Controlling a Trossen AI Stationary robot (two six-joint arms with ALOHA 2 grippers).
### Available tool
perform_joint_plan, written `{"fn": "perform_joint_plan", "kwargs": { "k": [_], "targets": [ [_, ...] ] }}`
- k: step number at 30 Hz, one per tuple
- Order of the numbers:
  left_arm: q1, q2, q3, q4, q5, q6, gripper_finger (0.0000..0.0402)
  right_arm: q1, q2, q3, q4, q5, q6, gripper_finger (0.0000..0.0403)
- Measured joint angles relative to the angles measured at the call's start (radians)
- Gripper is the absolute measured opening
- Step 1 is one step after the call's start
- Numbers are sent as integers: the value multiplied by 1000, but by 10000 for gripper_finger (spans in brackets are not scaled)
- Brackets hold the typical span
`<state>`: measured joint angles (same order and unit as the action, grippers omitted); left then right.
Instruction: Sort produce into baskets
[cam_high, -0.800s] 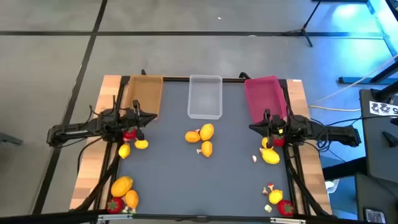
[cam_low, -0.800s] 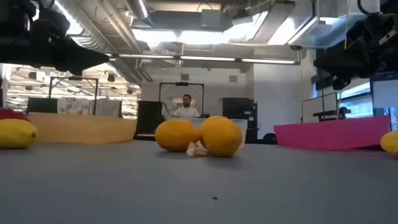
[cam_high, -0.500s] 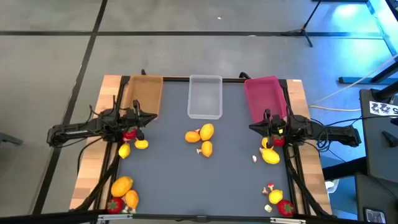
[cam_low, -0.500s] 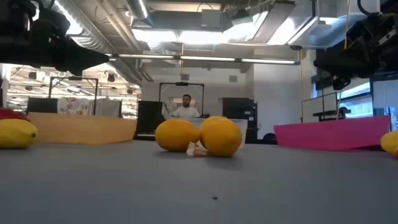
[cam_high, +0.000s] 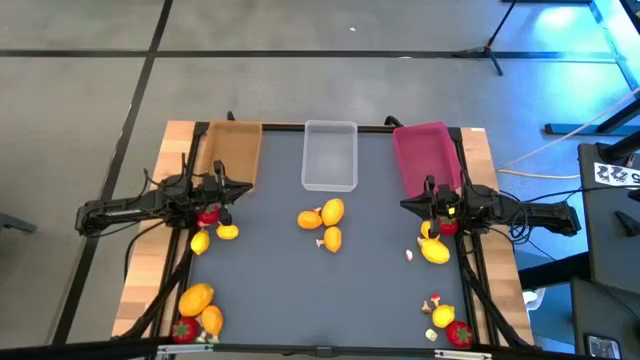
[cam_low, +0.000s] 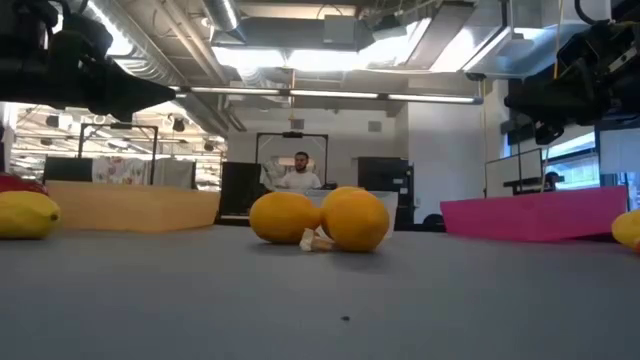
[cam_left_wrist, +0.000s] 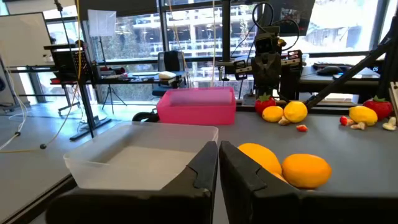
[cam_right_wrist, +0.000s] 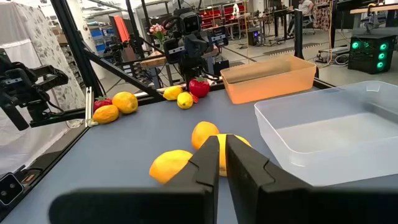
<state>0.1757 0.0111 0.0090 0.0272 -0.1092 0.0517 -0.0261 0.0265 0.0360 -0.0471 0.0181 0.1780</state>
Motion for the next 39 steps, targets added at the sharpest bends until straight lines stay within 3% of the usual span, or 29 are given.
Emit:
{"fn": "perform_joint_plan", "kwargs": {
  "k": [19, 26, 32, 35, 39],
  "targets": [
    [0, 0, 0, 0, 0, 0, 15, 0, 0, 0, 0, 0, 0, 30],
    [3, 0, 0, 1, -7, 126, 15, 0, 11, 0, 8, 68, -86, 30],
    [3, 0, 0, 32, -24, 177, 15, 0, 10, -3, 39, 58, -80, 30],
    [3, 0, 0, 45, -24, 117, 15, 0, 11, -6, 78, 63, -80, 30],
    [3, 0, 0, 48, -24, -82, 15, 0, 11, -5, 117, 107, -6, 30]
  ]
}}
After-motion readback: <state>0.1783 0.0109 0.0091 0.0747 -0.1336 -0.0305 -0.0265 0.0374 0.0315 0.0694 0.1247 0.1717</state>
